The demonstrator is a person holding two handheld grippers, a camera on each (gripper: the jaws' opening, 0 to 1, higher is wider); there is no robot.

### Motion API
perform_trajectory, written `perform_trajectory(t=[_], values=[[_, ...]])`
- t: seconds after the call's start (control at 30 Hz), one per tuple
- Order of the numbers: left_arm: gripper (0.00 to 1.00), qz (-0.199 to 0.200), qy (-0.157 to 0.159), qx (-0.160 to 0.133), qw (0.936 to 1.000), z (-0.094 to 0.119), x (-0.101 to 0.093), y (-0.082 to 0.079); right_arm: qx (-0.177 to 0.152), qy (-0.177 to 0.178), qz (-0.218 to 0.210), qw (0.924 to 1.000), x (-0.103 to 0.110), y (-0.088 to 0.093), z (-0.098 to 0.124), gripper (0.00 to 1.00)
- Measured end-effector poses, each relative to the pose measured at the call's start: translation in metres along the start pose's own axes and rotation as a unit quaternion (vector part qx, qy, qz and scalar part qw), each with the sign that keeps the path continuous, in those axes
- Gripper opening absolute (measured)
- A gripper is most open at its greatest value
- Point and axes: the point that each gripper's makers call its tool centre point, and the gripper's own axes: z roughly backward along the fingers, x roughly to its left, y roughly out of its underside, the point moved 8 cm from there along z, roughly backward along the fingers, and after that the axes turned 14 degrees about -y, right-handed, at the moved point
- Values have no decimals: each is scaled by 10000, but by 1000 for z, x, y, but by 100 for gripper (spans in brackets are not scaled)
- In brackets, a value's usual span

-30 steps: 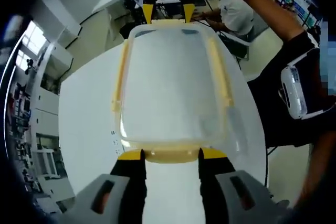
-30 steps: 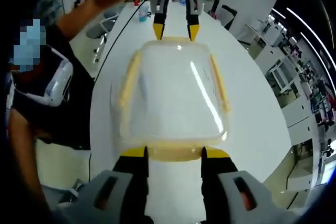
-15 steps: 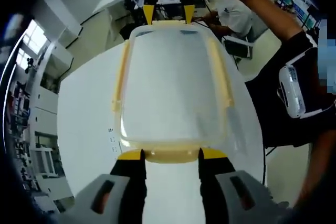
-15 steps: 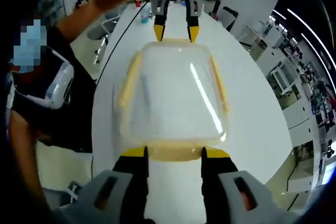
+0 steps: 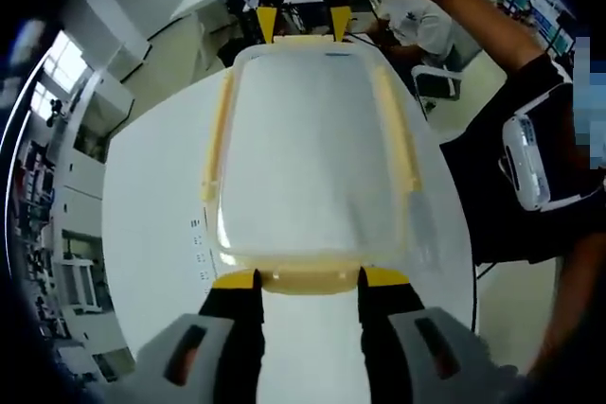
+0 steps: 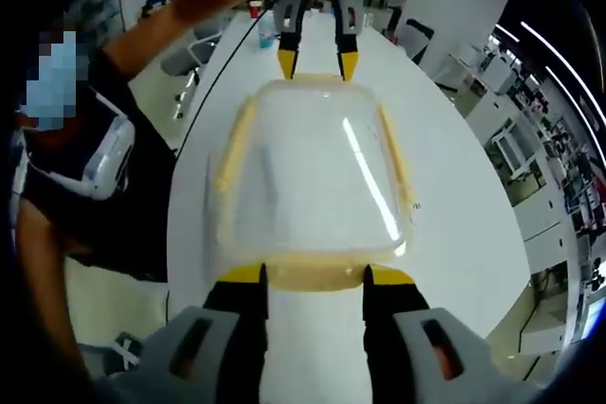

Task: Snap each plastic latch of the storage box into its locked position after aligning the lid with the box until every specified latch is closed and the lid sits flush.

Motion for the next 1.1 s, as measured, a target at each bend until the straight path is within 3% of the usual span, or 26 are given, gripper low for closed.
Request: perform_trajectory(t=[0.4, 1.1], values=[[36, 144, 16, -102, 9998, 4, -10, 18, -64, -108, 80, 9999, -1, -8, -12, 35], [36, 396, -80, 7, 9992, 19, -26, 43, -119, -245, 396, 9988, -2, -31, -28, 35]])
